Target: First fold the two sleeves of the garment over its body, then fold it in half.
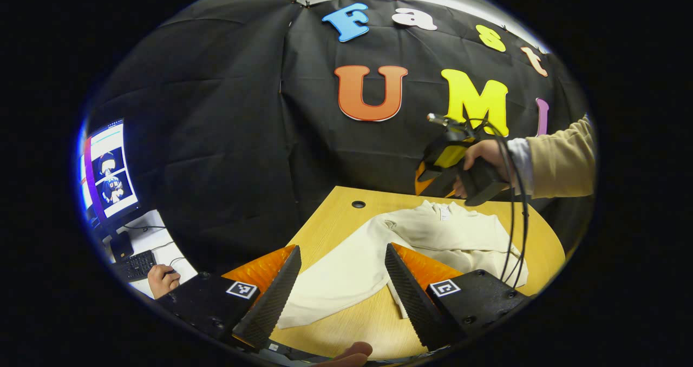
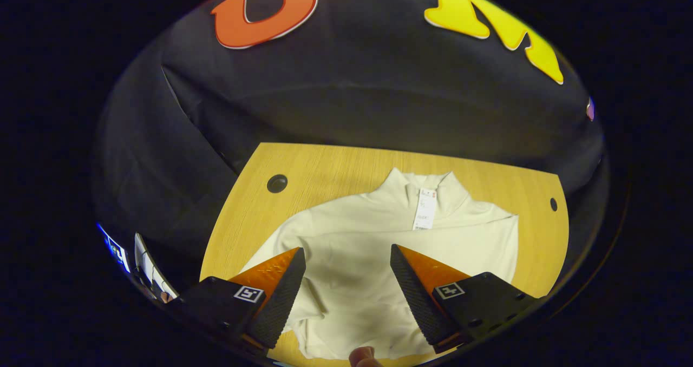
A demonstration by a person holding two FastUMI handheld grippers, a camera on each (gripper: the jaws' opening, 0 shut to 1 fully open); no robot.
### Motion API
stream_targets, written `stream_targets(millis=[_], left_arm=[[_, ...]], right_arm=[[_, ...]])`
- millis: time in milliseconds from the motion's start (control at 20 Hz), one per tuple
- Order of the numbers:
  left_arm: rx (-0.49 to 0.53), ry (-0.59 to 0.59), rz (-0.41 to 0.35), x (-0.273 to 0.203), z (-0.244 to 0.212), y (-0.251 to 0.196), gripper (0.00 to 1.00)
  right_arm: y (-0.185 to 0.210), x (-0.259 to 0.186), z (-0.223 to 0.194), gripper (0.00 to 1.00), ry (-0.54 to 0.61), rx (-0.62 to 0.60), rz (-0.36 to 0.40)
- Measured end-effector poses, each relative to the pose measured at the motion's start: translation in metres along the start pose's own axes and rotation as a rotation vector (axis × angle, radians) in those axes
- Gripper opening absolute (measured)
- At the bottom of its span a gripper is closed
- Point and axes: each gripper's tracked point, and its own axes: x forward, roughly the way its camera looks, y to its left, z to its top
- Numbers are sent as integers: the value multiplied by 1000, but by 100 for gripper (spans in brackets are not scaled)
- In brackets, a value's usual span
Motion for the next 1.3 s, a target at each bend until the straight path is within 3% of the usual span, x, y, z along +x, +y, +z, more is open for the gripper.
stream_targets(millis=[350,400,700,950,1150,1300], left_arm=[[7,25,65,4,-4,3,99],[8,34,69,3,-6,0,100],[-5,95,146,5,-24,12,99],[14,172,245,11,-53,37,99],[-51,278,390,19,-89,73,99],[-112,369,460,26,-116,81,99]], right_arm=[[-76,-99,51,98,-211,20,-5],[-87,-112,54,94,-232,32,-9],[-164,-178,52,98,-359,71,-59],[-213,-233,39,98,-490,42,-123],[-232,-265,30,98,-604,-6,-129],[-238,-274,14,97,-615,-14,-129]])
